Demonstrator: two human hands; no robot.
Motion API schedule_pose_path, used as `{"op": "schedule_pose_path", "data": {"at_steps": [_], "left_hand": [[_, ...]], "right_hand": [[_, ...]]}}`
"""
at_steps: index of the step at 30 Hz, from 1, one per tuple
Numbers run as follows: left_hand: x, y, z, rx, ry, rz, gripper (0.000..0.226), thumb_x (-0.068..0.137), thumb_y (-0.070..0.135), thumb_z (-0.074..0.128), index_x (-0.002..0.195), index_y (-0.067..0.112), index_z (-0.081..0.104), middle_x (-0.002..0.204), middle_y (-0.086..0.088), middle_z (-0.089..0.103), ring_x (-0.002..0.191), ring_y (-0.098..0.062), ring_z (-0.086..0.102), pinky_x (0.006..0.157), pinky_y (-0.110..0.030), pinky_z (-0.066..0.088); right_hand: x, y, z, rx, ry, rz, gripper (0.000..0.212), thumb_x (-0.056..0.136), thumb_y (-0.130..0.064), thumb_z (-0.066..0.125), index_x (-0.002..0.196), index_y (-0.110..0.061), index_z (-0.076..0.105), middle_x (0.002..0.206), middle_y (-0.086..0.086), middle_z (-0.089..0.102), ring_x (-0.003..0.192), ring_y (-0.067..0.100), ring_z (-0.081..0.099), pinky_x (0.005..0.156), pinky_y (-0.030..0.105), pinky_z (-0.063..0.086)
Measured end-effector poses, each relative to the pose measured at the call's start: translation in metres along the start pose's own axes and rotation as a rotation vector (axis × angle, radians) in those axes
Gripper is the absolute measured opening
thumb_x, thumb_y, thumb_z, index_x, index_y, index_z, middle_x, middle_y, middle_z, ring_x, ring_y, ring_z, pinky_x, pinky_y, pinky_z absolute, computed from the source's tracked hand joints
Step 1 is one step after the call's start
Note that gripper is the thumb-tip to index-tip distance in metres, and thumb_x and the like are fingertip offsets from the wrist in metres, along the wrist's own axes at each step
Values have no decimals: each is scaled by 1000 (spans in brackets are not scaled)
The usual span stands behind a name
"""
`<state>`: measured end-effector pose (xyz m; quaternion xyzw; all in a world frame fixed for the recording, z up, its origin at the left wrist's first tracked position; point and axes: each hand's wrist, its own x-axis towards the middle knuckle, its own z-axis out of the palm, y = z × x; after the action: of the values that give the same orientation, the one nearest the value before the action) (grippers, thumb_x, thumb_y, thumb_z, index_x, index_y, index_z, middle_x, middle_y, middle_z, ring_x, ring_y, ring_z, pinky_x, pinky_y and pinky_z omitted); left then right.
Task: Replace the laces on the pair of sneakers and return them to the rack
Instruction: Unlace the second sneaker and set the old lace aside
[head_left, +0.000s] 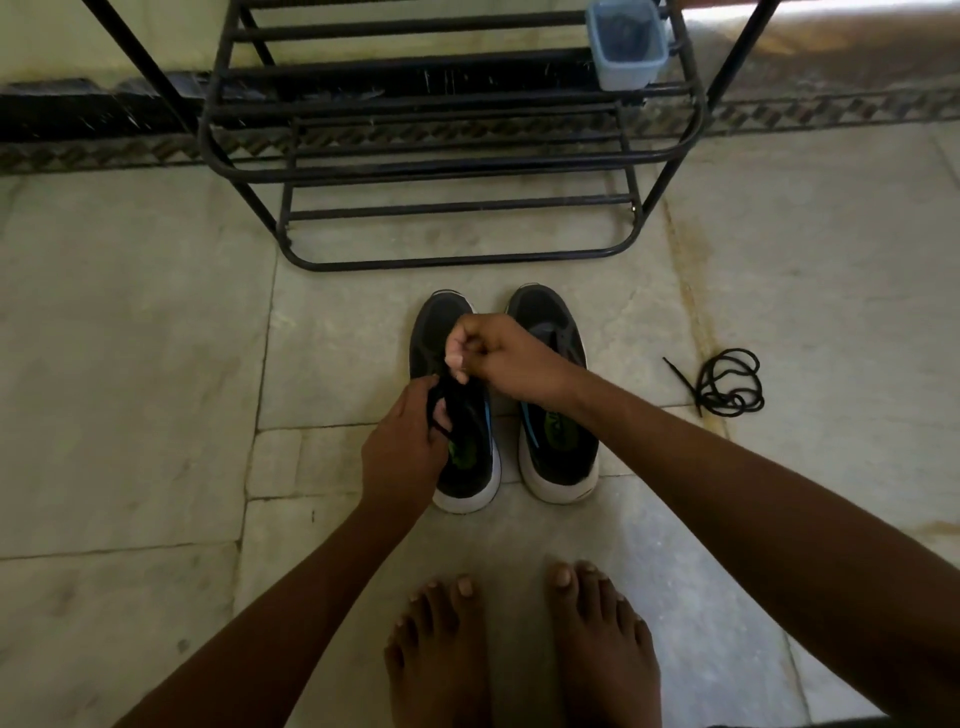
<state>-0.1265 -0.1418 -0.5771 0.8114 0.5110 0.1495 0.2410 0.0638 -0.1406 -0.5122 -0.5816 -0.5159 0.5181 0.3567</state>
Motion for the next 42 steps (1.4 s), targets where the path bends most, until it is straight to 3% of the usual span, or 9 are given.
{"op": "schedule_pose_path", "data": {"at_steps": [2,9,12,16,21,27,32,37,42], "left_hand": [[0,2,1,26,-3,-24,33,109,31,40,136,20,53,104,2,67,75,-12,59,58,-22,39],[2,4,-3,23,-54,-21,35,102,17,50,136,21,52,115,1,66,81,-17,61,62,-30,44],[1,6,-5,31,-45,-22,36,100,16,51,136,19,53,116,-1,66,80,-11,55,61,-26,37],[2,7,-5,63,-41,-35,34,103,23,47,137,18,52,120,-2,67,84,-16,63,61,-26,46],[2,8,-4,80,-44,-40,34,103,23,48,137,16,53,122,-6,67,91,-28,67,67,-32,46],[1,7,-3,86,20,16,39,106,36,37,133,15,56,114,-4,70,84,-22,69,62,-28,48],[-1,4,-4,95,35,45,41,106,39,34,132,16,56,112,-3,69,82,-22,68,60,-29,45],[0,5,-2,89,42,38,32,107,28,45,134,15,56,116,-3,69,85,-19,67,63,-26,44],[1,5,-4,83,35,39,32,107,30,45,134,16,54,120,-4,68,92,-23,69,68,-33,54]], "right_hand": [[-4,-9,-4,88,-3,28,7,95,-1,63,96,6,62,73,14,61,65,14,60,69,19,52],[-6,-15,-3,-1008,-26,-120,9,97,-25,57,94,-16,57,81,0,53,75,23,61,62,34,50],[-8,-7,7,-708,164,-196,15,100,-18,52,88,-12,57,79,3,58,76,21,58,65,40,50],[-14,-14,-1,374,286,203,28,107,-25,48,85,-11,58,69,0,58,58,11,50,55,28,40],[-19,-13,-35,-468,-119,78,20,95,-27,71,86,-9,76,73,-8,70,68,-2,64,73,26,50],[-22,-22,-36,123,151,-94,21,104,-11,52,88,-3,63,77,4,61,67,4,56,65,13,43],[-19,-33,-59,-418,-455,-3,16,97,-19,67,91,-8,76,71,-7,66,66,2,60,68,18,48],[-18,-38,-57,-63,46,-255,21,99,-12,62,90,1,75,93,5,70,94,15,66,87,33,53],[-24,-27,-40,166,185,-71,32,111,-18,37,88,-3,55,59,7,48,51,21,47,52,29,40]]}}
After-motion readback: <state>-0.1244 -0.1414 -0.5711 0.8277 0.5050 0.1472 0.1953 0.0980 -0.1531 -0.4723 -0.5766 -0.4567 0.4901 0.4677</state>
